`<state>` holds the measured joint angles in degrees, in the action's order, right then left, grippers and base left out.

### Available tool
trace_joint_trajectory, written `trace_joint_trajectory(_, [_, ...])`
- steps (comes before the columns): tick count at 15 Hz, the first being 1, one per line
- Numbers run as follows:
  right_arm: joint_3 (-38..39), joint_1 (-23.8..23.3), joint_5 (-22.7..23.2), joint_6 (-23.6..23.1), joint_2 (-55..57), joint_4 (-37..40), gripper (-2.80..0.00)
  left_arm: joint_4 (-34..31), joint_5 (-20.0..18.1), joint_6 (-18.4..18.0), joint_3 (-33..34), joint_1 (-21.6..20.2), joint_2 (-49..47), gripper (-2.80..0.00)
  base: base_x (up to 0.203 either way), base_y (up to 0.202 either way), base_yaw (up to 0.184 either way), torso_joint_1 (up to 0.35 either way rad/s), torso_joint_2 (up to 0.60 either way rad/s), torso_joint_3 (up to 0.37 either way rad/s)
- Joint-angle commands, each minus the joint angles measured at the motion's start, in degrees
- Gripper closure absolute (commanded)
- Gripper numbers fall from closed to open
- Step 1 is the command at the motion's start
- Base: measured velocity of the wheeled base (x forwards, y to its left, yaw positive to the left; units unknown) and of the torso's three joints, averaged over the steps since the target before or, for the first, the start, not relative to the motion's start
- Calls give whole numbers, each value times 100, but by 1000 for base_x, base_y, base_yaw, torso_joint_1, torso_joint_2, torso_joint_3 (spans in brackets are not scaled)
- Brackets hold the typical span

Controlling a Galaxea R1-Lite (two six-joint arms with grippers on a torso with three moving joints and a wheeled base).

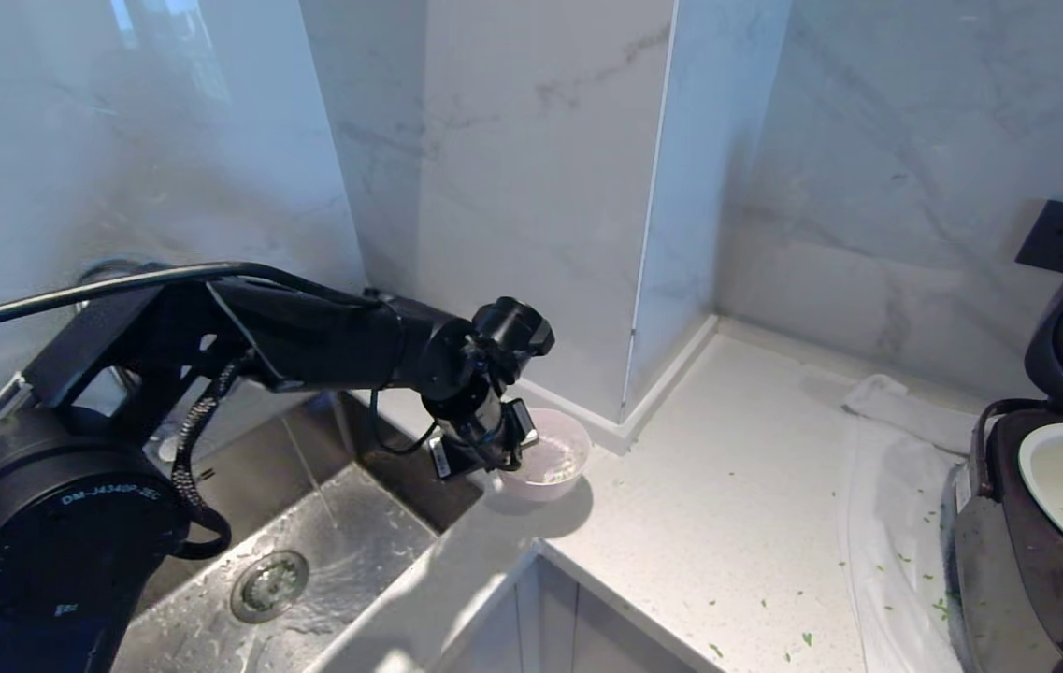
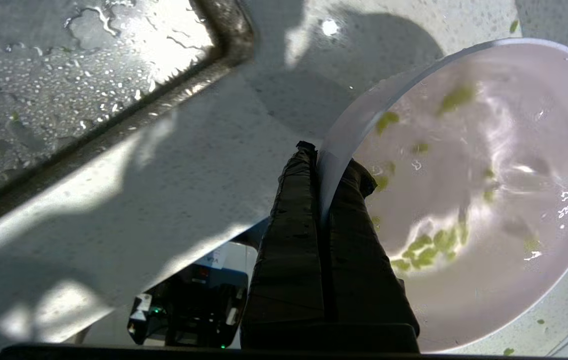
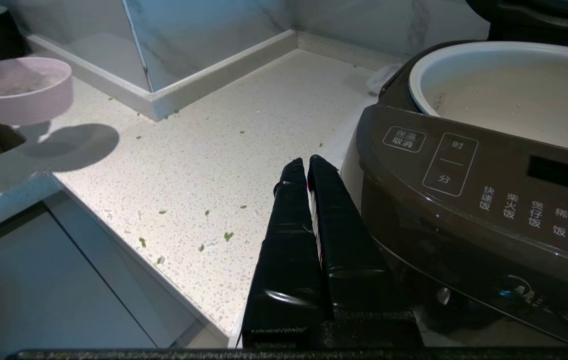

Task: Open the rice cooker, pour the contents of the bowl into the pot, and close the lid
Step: Place the bowl on the table

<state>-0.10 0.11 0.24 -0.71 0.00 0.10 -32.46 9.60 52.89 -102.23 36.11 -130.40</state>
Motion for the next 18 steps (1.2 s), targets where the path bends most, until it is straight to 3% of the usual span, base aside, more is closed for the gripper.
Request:
trace_joint_trajectory(1, [1, 7, 2, -6, 2, -1, 0, -20, 7, 40, -193, 166, -358, 0, 0, 0, 0, 0, 0, 0])
trace_joint_trajectory(7, [1, 7, 2, 0, 0, -1, 0, -14, 14, 64, -961, 791, -923, 0, 0, 0, 0, 0, 0, 0])
trace_joint_trajectory(10, [1, 5, 2, -1, 0, -1, 0, 28, 78, 60, -1038, 1088, -1207, 0, 0, 0, 0, 0, 0, 0])
trace_joint_trajectory(18, [1, 6, 2, 0, 0, -1, 0, 65, 253, 54, -1115, 1179, -1436, 0, 0, 0, 0, 0, 0, 0])
